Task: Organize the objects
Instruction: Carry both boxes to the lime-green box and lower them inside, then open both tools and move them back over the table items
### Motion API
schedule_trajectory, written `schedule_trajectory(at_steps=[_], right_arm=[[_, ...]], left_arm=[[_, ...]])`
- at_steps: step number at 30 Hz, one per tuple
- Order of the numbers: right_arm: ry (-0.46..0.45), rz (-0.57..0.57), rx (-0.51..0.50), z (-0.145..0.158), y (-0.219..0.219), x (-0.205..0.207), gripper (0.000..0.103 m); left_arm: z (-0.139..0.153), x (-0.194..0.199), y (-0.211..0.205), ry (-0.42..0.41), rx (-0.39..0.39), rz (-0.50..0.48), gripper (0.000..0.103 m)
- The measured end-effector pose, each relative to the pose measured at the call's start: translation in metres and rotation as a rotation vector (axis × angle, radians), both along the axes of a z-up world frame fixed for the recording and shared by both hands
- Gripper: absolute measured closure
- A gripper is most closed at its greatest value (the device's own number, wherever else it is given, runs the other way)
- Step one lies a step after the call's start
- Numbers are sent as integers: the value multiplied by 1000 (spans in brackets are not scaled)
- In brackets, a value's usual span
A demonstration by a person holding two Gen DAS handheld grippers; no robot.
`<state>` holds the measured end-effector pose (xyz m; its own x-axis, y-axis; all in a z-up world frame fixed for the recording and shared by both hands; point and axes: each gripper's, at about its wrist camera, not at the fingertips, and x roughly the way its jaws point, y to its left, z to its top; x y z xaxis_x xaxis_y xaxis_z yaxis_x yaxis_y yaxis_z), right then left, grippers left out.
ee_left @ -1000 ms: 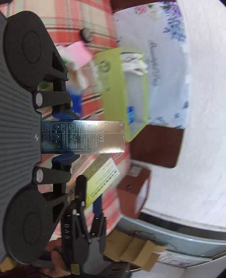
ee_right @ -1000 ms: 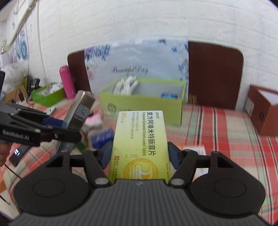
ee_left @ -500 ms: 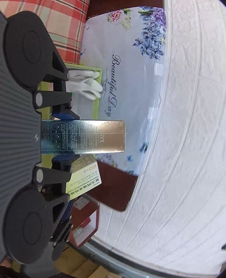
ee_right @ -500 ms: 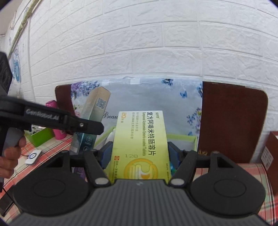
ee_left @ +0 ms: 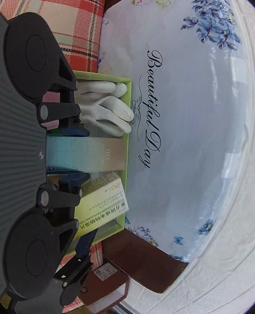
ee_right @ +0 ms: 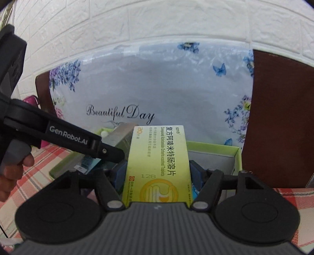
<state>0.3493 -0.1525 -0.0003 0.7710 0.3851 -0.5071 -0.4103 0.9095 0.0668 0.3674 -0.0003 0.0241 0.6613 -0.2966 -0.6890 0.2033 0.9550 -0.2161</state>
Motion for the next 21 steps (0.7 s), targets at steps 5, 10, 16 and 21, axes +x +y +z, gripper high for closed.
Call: schedule_trajectory(at_steps=[5, 10, 16, 21], right_arm=[[-13, 14, -83, -25, 4, -1, 7], [-24, -21, -51, -25, -6, -6, 0], [-35, -55, 0, -5, -20, -21, 0], [-60, -60, 30, 16, -31, -50, 0]], left_arm=[[-18, 2, 18, 5, -23, 75, 28], [-18, 2, 33, 24, -77, 109, 28], [4, -25, 19, -41, -53, 126, 28], [33, -69, 5, -169, 13, 161, 21]])
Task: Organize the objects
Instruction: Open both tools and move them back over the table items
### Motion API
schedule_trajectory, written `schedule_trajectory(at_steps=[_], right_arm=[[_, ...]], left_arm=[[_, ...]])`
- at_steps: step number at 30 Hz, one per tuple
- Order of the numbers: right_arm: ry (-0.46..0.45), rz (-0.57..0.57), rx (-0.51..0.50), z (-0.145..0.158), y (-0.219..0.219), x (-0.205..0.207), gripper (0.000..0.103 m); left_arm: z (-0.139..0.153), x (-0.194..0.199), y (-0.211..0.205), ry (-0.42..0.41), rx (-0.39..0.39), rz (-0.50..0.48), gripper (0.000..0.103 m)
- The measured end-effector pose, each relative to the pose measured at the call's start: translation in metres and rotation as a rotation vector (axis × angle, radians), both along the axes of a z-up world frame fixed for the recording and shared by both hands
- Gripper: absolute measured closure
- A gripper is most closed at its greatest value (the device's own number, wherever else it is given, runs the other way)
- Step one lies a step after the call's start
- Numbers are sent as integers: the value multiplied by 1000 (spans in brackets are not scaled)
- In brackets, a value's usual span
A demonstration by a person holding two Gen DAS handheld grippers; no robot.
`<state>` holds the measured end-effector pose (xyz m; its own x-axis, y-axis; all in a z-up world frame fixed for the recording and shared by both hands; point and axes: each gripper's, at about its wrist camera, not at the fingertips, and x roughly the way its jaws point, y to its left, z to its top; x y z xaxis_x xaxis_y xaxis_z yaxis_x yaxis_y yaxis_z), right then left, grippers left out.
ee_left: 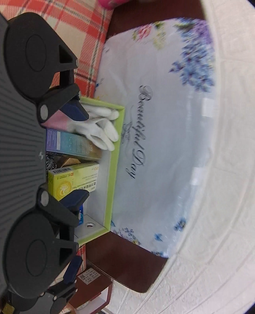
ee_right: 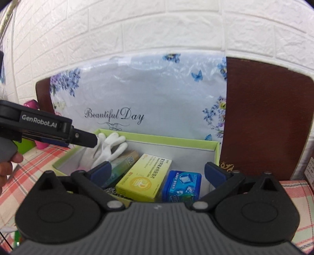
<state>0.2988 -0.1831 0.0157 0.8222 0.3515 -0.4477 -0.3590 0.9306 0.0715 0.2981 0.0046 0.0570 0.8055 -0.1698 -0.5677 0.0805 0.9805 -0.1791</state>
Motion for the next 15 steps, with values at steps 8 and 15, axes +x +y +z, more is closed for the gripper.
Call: schedule_trajectory(at_steps=[8, 15], right_arm=[[-44, 0, 51, 23, -18, -69, 0], [-45, 7, 57, 20, -25, -132, 0]], left_arm=[[20, -77, -16, -118, 89, 46, 4], [11, -132, -21, -115, 61, 19, 3]])
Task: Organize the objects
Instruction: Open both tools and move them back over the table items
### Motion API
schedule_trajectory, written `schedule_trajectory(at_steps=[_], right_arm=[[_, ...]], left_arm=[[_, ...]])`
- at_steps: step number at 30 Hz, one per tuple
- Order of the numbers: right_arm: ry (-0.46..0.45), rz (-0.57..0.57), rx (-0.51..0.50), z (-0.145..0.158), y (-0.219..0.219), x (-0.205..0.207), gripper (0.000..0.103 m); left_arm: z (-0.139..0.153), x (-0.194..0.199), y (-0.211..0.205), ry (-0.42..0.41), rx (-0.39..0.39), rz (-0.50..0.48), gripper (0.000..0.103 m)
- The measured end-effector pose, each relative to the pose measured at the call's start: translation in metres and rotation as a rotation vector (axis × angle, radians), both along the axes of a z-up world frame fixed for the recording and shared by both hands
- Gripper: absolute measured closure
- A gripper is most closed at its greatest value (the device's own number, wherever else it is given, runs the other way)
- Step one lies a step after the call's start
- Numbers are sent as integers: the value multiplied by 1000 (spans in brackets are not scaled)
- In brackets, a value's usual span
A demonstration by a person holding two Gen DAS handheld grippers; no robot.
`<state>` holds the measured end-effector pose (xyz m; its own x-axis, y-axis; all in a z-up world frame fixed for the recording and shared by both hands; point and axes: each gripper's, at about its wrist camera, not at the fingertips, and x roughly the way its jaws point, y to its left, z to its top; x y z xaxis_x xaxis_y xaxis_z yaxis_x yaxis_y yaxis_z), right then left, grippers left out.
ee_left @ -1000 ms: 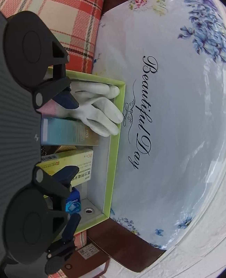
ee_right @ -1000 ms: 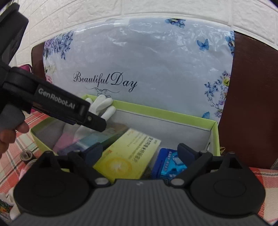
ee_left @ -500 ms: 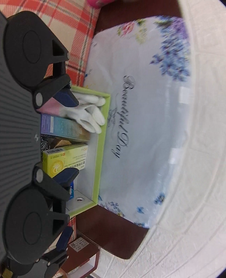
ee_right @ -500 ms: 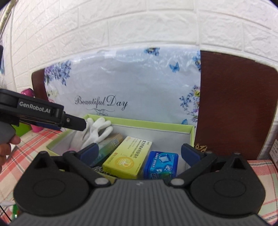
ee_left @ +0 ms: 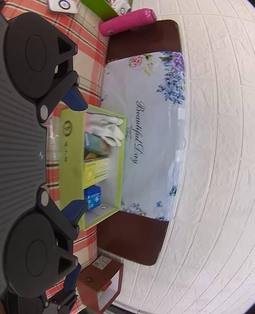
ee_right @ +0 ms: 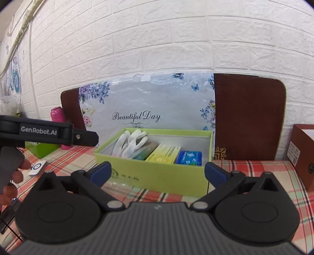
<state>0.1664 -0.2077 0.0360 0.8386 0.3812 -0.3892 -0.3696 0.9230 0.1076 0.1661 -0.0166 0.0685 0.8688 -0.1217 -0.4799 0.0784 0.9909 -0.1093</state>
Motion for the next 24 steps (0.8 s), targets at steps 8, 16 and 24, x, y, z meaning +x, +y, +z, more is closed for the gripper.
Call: schedule_trajectory(at_steps=[8, 16, 24], right_arm=[[25, -44, -31, -19, -4, -55, 0], [64, -86, -55, -42, -6, -88, 0], [132, -100, -57, -63, -7, -104, 0]], left_arm=[[-24, -43, 1, 39, 25, 61, 3], [-48, -66, 6, 95, 56, 94, 3], [-70, -82, 12, 138, 66, 66, 3]])
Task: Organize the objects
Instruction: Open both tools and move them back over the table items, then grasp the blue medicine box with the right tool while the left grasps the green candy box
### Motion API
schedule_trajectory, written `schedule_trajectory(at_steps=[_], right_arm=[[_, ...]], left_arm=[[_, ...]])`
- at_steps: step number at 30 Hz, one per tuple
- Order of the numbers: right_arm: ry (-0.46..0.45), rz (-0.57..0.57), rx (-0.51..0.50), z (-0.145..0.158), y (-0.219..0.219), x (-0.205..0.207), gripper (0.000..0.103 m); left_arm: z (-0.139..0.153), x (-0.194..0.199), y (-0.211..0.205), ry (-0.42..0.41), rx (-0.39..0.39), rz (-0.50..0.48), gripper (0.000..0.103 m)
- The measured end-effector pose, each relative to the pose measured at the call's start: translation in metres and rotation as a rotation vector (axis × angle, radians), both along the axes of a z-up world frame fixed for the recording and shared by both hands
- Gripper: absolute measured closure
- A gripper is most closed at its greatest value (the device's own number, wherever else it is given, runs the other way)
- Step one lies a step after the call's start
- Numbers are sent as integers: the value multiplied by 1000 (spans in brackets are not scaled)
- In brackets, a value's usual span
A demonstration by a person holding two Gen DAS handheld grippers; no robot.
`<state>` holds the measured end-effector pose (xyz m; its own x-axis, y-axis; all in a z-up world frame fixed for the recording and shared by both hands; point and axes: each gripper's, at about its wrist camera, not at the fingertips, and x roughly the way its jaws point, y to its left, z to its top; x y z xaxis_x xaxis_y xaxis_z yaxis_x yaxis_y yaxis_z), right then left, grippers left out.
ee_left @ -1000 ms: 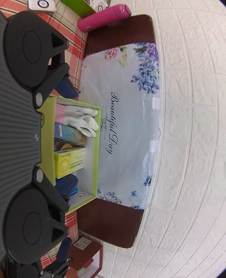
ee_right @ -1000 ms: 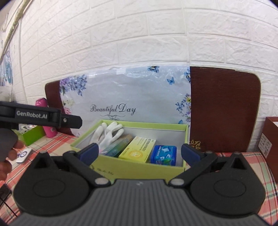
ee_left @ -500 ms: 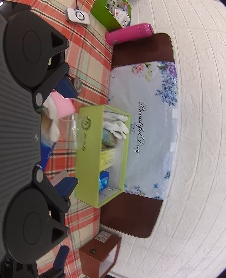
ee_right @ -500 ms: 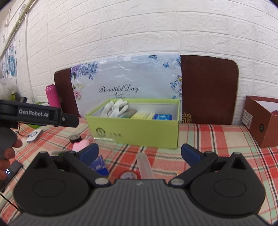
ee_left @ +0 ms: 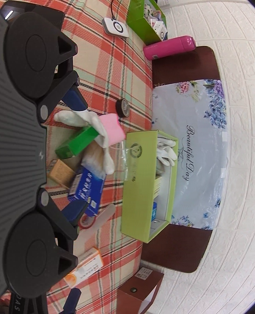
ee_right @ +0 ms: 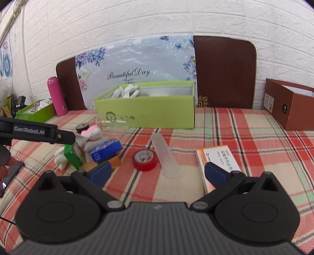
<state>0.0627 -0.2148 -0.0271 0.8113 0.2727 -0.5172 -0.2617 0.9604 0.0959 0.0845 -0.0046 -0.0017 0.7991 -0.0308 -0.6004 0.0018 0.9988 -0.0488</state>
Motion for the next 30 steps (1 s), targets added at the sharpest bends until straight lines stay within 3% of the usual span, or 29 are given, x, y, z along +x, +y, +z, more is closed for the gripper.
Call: schedule_trajectory(at_steps=[12, 16, 21, 24, 25, 26, 30], right_arm=[[65, 25, 12, -21, 3, -6, 0], [3, 119, -17, -15, 26, 6, 0], [-69, 320, -99, -12, 72, 38, 0], [-76, 385, -133, -18, 93, 57, 2], [-65, 395, -144, -20, 98, 63, 12], [-44, 399, -152, -21, 99, 67, 43], [-19, 332, -68, -17, 75, 58, 45]], left_arm=[[-35, -20, 28, 54, -61, -90, 3], [-33, -19, 45, 51, -91, -50, 4], [-27, -14, 58, 47, -172, -63, 13], [-24, -6, 58, 48, -213, -85, 17], [-23, -1, 58, 43, -227, -89, 18], [-22, 4, 56, 37, -234, -91, 20], [-26, 35, 49, 48, -251, -75, 30]])
